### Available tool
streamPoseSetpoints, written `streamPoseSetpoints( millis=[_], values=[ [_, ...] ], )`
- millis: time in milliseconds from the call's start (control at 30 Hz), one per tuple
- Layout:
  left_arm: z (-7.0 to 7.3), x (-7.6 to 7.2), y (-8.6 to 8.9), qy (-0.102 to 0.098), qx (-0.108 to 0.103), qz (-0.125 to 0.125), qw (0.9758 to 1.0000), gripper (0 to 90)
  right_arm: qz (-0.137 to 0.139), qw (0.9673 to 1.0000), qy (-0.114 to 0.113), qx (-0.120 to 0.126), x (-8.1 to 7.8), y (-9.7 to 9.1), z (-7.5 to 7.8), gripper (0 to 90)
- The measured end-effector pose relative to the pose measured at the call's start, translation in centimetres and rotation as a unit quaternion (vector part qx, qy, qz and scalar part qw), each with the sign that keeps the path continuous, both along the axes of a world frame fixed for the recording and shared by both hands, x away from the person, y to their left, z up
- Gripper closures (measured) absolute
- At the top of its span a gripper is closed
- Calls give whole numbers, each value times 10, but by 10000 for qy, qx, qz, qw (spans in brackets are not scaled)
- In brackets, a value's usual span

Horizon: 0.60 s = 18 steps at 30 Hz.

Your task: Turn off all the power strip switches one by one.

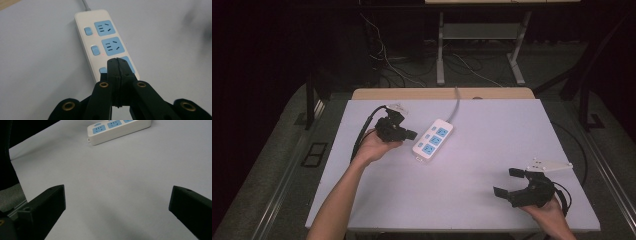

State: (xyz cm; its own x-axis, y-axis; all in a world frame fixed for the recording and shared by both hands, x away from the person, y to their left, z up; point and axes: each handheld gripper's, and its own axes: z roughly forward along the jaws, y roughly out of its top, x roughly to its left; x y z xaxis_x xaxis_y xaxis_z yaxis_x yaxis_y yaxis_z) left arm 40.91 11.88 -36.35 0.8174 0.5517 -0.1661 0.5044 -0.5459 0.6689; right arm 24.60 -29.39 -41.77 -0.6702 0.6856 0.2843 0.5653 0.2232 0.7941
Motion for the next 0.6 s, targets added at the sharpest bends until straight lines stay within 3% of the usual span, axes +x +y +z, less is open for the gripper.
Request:
streamPoseSetpoints(
  millis=[600],
  values=[
    [-20,15,-2,90,-9,179,9998,892,42,10000,12,-13,0,1,-1,6]
  ],
)
